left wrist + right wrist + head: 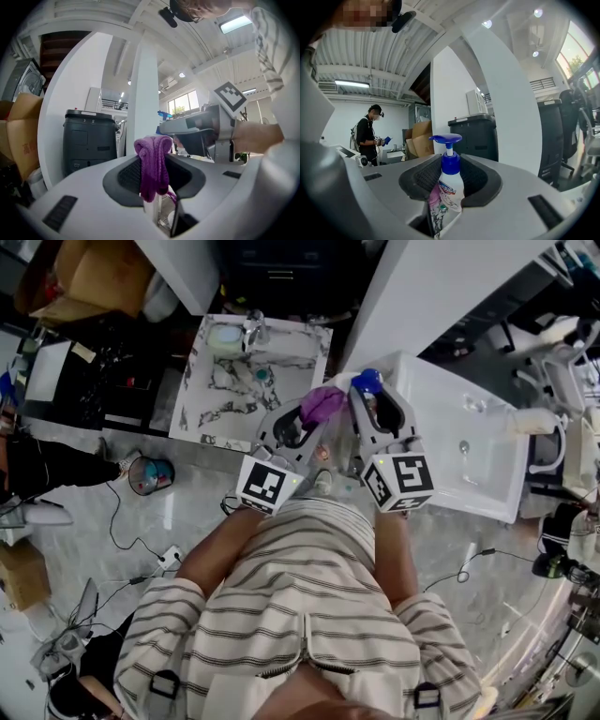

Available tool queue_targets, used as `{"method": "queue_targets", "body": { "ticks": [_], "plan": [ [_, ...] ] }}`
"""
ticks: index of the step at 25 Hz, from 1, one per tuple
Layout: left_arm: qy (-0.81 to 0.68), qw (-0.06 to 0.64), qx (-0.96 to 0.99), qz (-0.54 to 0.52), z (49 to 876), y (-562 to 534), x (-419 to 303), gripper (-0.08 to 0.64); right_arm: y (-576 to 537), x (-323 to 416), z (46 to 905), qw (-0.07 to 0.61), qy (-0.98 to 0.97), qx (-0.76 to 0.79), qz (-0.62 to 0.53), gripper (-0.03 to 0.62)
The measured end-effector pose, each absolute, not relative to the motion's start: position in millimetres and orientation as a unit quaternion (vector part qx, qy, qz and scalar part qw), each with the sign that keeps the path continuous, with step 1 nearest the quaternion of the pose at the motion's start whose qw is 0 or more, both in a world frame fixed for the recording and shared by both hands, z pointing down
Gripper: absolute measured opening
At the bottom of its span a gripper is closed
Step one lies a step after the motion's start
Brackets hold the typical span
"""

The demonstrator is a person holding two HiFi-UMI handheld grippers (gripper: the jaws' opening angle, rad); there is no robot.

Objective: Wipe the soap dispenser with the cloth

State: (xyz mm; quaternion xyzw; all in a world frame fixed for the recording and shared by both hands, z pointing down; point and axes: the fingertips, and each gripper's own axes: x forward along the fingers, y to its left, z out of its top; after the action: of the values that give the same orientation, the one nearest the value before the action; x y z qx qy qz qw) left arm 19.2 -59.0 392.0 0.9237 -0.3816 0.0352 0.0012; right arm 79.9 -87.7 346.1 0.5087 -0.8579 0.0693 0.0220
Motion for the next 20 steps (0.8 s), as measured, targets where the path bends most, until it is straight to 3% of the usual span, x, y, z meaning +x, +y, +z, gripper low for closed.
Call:
{"method": "queue_targets", "body": {
  "ticks": [20],
  "plan": [
    [-0.328, -0.003, 0.944, 0.036, 378, -73, 10, 0.123, -68, 76, 345, 0.029, -0.901, 0.43, 0.053, 0.135]
  ]
}}
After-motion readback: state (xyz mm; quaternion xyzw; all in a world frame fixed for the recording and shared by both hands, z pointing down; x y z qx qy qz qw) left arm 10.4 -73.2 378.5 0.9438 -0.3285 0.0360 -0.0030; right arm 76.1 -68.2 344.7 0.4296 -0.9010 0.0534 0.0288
